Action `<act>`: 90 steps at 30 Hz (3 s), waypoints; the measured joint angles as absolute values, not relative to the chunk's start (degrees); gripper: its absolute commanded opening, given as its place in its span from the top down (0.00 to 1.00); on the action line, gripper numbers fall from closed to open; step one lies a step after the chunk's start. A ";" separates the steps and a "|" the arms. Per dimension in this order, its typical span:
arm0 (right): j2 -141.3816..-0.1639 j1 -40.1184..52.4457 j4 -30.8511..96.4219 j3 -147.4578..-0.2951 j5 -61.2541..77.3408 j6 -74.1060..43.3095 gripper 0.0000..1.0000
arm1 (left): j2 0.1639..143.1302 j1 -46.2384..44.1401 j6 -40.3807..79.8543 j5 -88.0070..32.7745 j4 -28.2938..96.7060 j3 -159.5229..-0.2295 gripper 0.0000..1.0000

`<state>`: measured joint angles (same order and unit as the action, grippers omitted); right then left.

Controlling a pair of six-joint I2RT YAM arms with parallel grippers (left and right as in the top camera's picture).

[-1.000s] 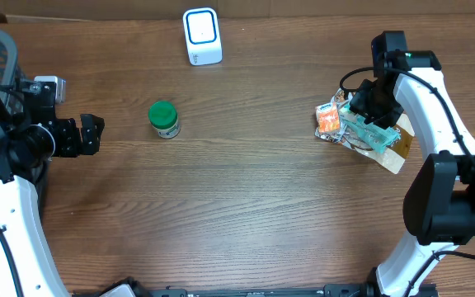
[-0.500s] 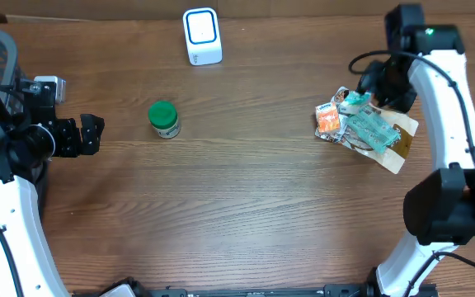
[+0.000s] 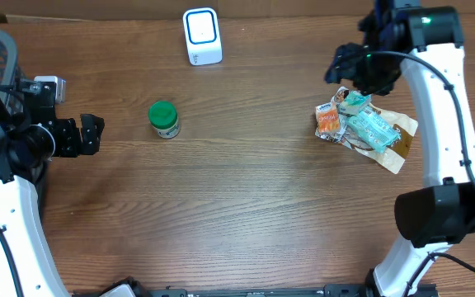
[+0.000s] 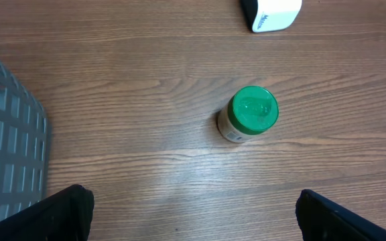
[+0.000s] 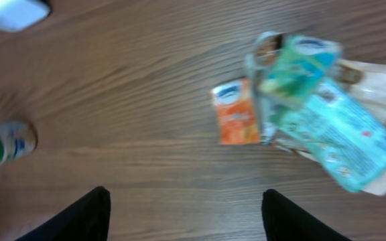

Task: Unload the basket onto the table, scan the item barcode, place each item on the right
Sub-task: 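Move the right gripper left toward the green-lidded jar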

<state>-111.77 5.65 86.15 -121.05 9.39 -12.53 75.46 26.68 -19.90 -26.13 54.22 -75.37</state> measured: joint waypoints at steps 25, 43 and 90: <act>-111.77 9.08 82.02 -113.82 9.56 -10.28 0.24 | 75.46 26.68 -19.90 -26.15 54.22 -75.37 0.01; -111.77 9.08 81.60 -113.82 10.28 -10.28 0.19 | 75.46 26.68 -19.90 -26.13 54.22 -75.37 0.00; -132.00 39.53 30.17 -113.67 19.07 -4.69 0.00 | 75.46 26.68 -19.90 -26.15 54.22 -75.37 0.01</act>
